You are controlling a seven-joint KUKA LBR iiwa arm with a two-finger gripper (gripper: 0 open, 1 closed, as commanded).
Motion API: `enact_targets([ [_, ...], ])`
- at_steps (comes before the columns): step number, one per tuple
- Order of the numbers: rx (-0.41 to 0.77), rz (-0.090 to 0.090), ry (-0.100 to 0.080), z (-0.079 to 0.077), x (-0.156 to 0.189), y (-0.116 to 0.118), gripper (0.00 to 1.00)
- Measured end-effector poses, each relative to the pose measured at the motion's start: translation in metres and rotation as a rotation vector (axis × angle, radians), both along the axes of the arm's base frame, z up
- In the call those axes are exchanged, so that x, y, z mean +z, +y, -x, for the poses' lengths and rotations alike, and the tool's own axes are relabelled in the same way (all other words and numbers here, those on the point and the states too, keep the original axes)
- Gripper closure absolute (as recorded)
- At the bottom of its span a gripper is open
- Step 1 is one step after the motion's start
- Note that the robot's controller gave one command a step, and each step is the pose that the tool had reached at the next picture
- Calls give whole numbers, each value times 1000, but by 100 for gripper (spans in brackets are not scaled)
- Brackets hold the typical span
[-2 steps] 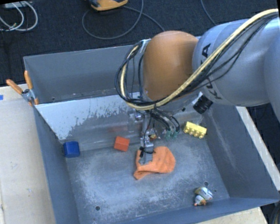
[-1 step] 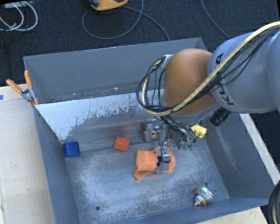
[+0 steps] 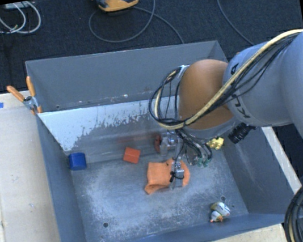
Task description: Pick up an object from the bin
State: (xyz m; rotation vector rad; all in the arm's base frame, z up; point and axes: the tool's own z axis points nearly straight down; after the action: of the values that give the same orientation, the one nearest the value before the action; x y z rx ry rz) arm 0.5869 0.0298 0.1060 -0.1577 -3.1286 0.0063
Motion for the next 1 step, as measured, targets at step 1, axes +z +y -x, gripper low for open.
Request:
enact_targets([
  [1, -144, -4, -2, 27, -25, -7, 0],
])
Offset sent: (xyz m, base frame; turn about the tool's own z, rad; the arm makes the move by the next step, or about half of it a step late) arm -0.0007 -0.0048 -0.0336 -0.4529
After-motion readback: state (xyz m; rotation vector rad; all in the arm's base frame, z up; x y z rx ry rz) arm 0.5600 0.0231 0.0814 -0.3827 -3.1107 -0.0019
